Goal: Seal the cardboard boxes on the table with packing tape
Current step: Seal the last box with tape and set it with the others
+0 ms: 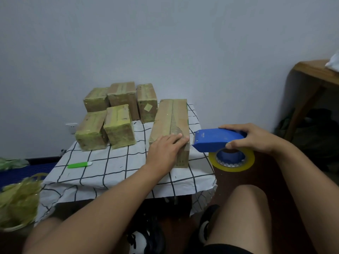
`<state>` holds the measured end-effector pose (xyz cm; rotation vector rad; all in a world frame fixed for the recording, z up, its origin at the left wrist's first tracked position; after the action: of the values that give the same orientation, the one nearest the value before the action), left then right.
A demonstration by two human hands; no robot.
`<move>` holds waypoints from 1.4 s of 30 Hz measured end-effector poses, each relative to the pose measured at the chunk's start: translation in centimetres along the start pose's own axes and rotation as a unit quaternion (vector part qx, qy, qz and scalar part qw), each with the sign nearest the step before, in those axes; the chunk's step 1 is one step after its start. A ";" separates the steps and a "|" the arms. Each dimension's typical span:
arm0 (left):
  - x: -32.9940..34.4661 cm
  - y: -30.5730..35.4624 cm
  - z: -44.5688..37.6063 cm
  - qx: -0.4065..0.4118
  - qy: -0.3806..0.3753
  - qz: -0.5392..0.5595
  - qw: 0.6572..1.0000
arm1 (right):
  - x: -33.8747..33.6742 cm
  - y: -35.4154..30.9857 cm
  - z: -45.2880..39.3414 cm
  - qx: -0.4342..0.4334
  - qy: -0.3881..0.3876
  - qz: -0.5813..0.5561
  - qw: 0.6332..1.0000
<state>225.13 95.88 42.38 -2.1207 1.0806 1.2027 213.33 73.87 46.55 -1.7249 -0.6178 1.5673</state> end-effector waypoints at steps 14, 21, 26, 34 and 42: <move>0.0 0.3 -0.1 -0.030 -0.042 0.012 0.999 | 0.4 -3.7 -2.1 0.015 -0.068 0.136 0.988; -0.2 0.2 0.1 -0.021 -0.036 0.019 0.999 | -0.3 -3.0 -2.2 0.013 -0.071 0.118 0.990; 0.1 -0.1 0.1 -0.018 -0.021 0.023 0.999 | -0.4 -0.4 -1.5 0.027 -0.044 0.023 0.998; 0.4 -0.2 0.0 -0.022 -0.018 0.019 0.999 | -0.3 -0.3 -0.6 0.019 -0.046 0.035 0.998; 0.1 -0.1 0.3 -0.013 -0.005 0.022 1.000 | 3.3 -0.8 -2.8 0.083 -0.132 0.349 0.924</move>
<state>225.11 96.15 42.10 -2.1182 1.1195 1.2523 216.67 76.31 45.07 -1.7064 0.0462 2.2903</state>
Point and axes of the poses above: each hand's wrist, its own z-axis away from the middle knuckle, its own x-axis out of the palm, y = z × x, the point moved 7 cm from there along -z, towards the middle knuckle, and after that the axes turned 2 degrees about -z, right-handed, at the moved point
